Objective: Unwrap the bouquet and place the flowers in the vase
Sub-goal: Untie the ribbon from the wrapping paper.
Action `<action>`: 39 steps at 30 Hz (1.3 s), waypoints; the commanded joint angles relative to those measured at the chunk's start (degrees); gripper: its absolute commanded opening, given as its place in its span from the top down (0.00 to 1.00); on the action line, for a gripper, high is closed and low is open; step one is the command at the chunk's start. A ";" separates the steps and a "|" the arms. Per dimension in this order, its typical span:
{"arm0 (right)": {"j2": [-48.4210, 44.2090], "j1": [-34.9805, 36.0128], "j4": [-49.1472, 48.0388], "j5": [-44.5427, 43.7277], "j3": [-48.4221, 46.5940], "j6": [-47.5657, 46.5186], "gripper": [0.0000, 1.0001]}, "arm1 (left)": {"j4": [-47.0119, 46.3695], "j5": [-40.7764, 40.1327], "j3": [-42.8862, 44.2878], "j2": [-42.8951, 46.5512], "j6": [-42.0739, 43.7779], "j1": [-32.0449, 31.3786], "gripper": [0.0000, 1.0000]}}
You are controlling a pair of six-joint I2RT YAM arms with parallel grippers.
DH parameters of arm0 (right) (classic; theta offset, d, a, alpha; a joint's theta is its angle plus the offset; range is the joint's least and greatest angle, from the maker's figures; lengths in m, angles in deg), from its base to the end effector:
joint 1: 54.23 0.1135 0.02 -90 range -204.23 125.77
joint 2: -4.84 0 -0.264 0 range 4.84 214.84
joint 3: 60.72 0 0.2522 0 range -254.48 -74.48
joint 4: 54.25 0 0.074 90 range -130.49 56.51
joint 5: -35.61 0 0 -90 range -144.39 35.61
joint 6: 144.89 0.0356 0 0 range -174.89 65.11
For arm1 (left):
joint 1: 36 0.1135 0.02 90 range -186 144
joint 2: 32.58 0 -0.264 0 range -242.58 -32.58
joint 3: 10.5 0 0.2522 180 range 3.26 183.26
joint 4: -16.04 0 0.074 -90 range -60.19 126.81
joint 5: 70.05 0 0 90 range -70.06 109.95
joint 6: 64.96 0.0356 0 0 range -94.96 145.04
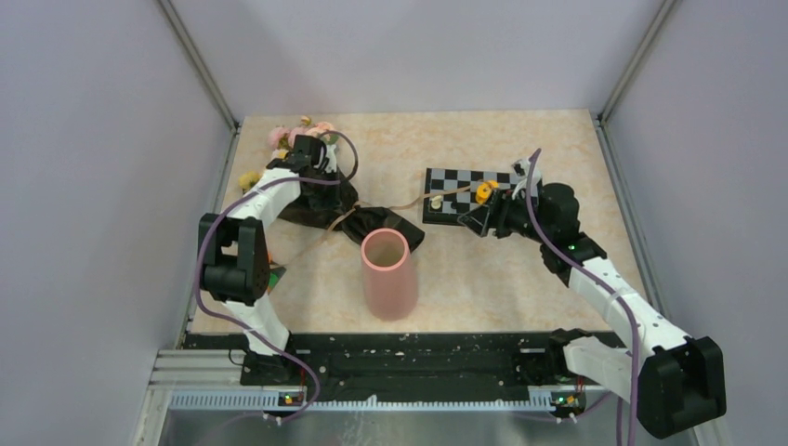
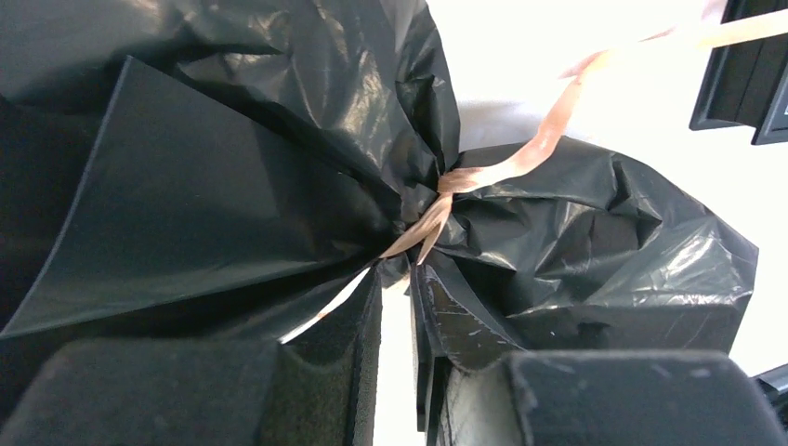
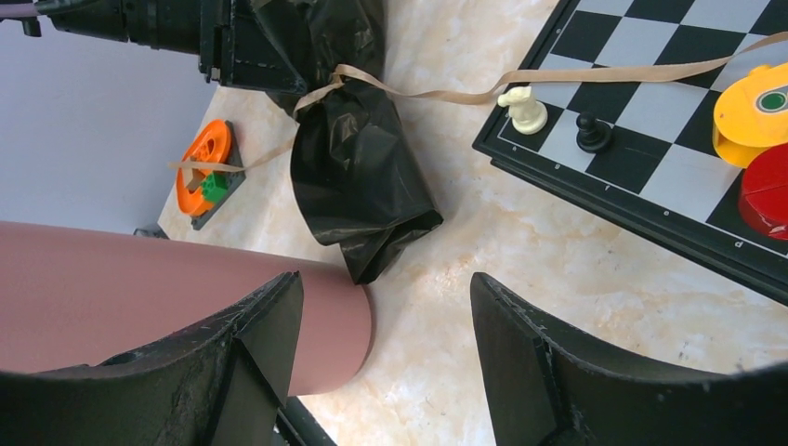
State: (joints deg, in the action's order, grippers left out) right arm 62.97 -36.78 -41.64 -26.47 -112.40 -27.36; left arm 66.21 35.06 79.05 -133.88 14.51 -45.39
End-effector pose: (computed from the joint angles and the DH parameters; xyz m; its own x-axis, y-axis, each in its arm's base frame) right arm 0.2153 0.0851 0.2749 -0.5939 0.2414 -0.7675 -0.4654 0.6751 0.5725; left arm 0.3632 -0.0695 0.2254 -0.9067 -0.0289 -0.4207 0.1148 0.9431 -0.3121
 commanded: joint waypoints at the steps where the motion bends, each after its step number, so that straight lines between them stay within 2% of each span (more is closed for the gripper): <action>1: -0.45 0.05 -4.12 2.02 0.81 -0.22 0.32 | -3.07 -2.85 0.23 0.74 -0.49 -0.19 0.79; 7: 0.03 0.09 -4.39 2.39 1.38 -0.52 0.32 | -6.14 -3.10 -1.94 2.09 -1.40 -0.19 0.80; 29: -0.23 0.11 -2.37 1.52 1.61 -2.56 0.32 | -4.54 -5.07 -1.09 -1.18 0.59 -3.26 0.81; 39: -0.27 0.04 -2.39 1.89 1.87 -2.62 0.32 | -6.03 -5.18 -1.85 1.41 0.20 -3.18 0.83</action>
State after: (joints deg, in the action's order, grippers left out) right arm 62.99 -36.78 -42.80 -24.79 -110.45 -28.89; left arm 62.36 29.44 77.56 -134.56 14.36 -48.49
